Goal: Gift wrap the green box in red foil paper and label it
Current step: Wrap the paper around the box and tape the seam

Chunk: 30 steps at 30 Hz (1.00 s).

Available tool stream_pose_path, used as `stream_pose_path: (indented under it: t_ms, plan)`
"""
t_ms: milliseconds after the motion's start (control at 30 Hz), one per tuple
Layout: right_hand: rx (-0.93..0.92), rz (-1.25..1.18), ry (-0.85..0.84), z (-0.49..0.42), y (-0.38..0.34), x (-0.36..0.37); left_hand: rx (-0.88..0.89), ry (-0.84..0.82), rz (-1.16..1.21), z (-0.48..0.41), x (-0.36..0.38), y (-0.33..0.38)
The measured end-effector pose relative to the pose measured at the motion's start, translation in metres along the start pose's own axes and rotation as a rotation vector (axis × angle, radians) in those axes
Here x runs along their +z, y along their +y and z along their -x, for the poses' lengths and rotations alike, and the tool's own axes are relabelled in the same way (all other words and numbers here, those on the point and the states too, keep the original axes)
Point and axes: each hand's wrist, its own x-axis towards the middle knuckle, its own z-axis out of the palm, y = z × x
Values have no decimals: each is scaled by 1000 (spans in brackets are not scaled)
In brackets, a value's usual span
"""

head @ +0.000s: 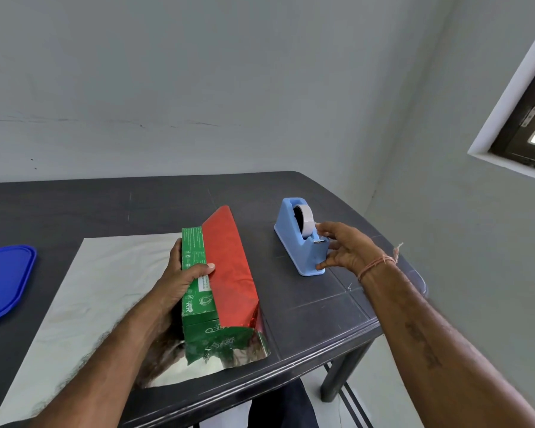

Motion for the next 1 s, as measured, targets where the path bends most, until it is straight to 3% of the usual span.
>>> stream_pose_path:
  t_ms: [300,1000]
  plan:
    - [-140,-98,10,7,22,4,-3,-3,-16,1,-1,0]
    - [-190,-226,-33,-13,62,-1,2,0,-19,2,0,2]
